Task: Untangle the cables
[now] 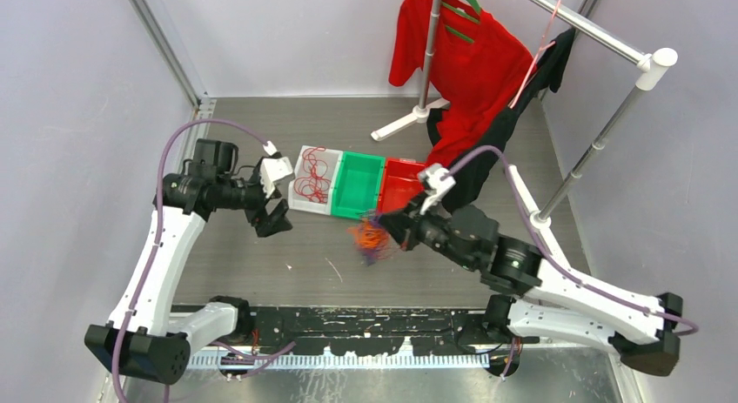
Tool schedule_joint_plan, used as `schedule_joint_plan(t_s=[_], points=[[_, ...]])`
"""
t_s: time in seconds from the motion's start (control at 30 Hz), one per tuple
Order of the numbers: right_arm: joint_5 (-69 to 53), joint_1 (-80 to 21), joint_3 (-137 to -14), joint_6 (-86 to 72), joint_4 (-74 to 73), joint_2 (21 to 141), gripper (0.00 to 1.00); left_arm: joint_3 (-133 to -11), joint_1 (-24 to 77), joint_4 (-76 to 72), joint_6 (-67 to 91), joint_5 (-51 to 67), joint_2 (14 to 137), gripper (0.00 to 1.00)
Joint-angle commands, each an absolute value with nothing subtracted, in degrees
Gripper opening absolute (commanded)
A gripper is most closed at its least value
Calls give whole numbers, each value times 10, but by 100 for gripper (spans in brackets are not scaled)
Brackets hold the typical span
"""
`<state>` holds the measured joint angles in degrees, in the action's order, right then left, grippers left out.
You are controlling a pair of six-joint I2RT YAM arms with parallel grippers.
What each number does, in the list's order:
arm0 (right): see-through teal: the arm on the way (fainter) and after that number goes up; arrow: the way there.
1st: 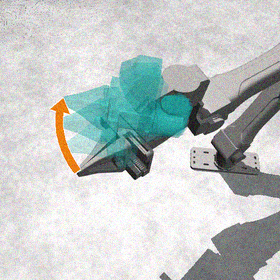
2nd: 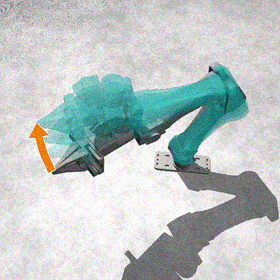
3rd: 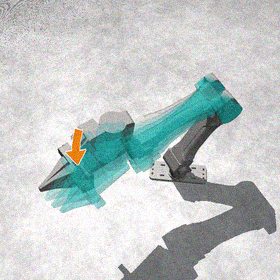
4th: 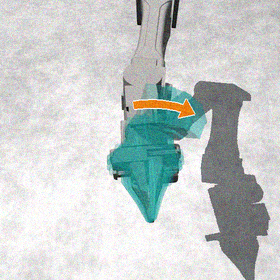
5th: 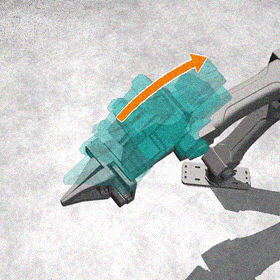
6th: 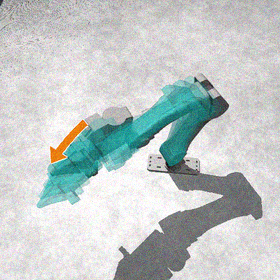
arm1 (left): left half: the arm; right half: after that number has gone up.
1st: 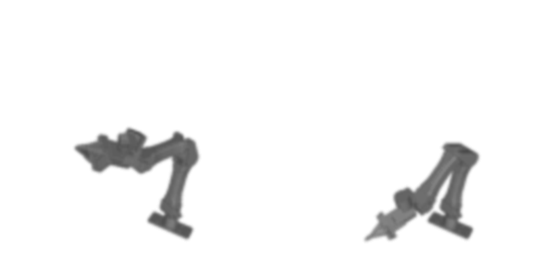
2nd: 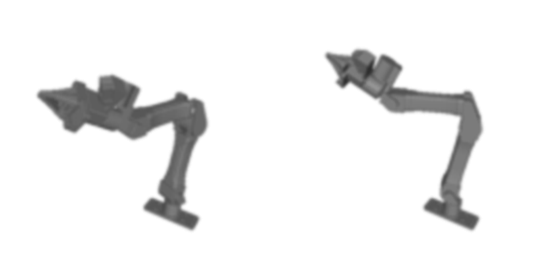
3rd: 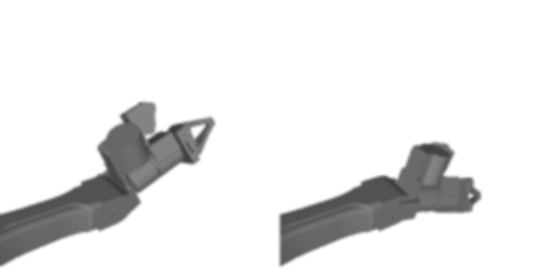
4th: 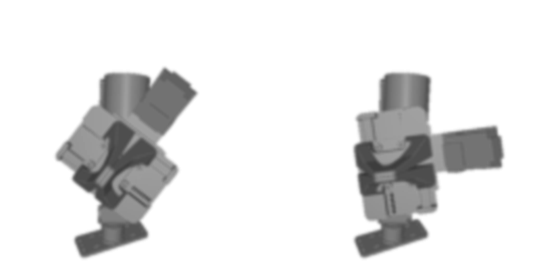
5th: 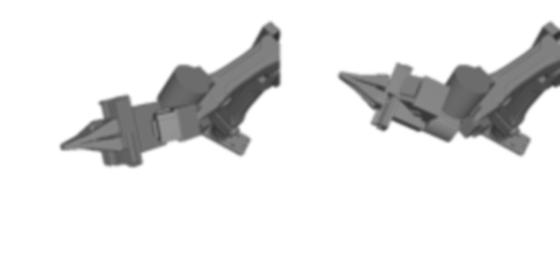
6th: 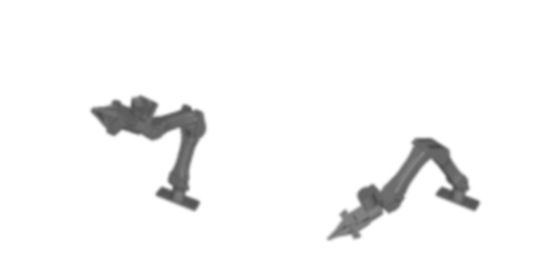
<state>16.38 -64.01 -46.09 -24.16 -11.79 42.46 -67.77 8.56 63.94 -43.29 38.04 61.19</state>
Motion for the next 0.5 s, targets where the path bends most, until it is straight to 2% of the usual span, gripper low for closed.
schedule_joint_plan(t_s=[0.0, 0.17, 0.27, 0.47], points=[[28, -641, -502, -280, 7, 514, 1, -731, 136, 651, -334, 492, 627, 84], [-18, -641, -511, -299, 90, 610, 1, -730, 174, 619, -273, 518, 626, 85], [-33, -642, -514, -309, 122, 649, 1, -717, 178, 616, -294, 519, 622, 83], [-47, -641, -518, -337, 181, 699, 1, -701, 188, 637, -332, 526, 622, 69]])
